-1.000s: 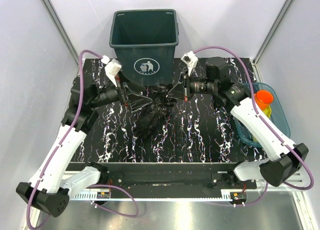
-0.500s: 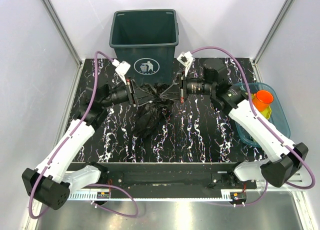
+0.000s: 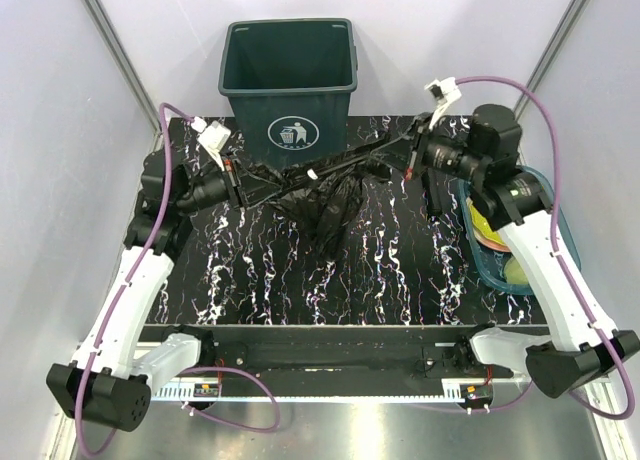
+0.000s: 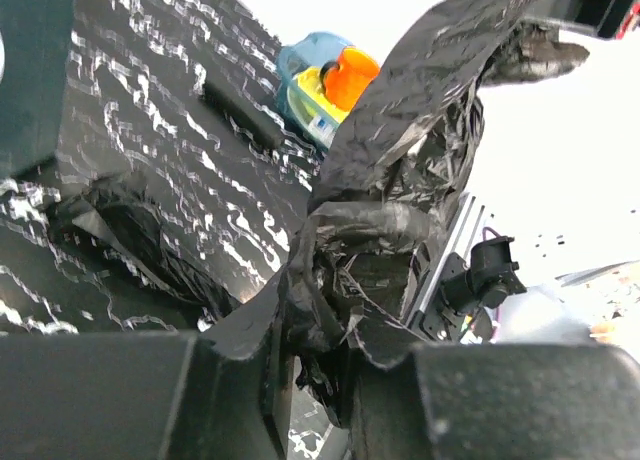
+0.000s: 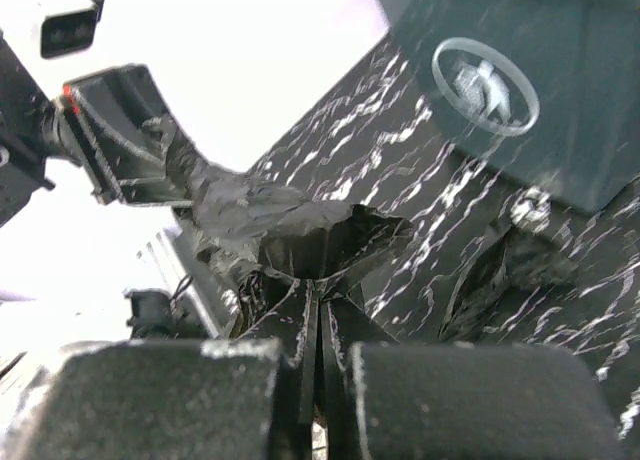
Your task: Put the trash bags into the trash bin
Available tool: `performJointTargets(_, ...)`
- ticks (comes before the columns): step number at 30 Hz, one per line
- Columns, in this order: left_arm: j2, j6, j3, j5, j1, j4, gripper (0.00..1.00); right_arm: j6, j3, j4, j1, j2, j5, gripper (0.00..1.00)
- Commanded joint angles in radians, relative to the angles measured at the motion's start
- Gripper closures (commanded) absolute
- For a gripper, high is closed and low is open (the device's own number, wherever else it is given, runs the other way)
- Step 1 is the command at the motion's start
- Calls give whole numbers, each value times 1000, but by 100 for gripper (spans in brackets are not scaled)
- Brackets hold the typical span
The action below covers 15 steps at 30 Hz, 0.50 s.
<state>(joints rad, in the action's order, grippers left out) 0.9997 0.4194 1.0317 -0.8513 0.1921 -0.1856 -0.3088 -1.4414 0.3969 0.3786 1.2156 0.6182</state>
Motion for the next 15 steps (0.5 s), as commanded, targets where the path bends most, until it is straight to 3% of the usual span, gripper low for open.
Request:
performJointTargets(1, -9, -99, 129, -97, -5, 89, 76, 63, -151, -26, -36, -83, -122, 100)
performJointTargets(5, 37, -208, 221, -45, -16, 0, 74, 145, -237, 22, -44, -102, -143, 100)
performJointTargets(9, 62, -104, 229, -100, -14, 129, 67, 119, -136, 89, -43, -106, 82, 100)
performJointTargets(12, 71, -167, 241, -192, 4, 76, 45, 125, -28, 108, -40, -114, 147, 100)
performJointTargets(13, 68, -216, 261, -201, 4, 28, 29, 126, -10, 109, -40, -116, 146, 100)
performJointTargets(15, 56, -292, 277, -184, 6, -79, 19, 113, 47, 90, -40, -122, 153, 100)
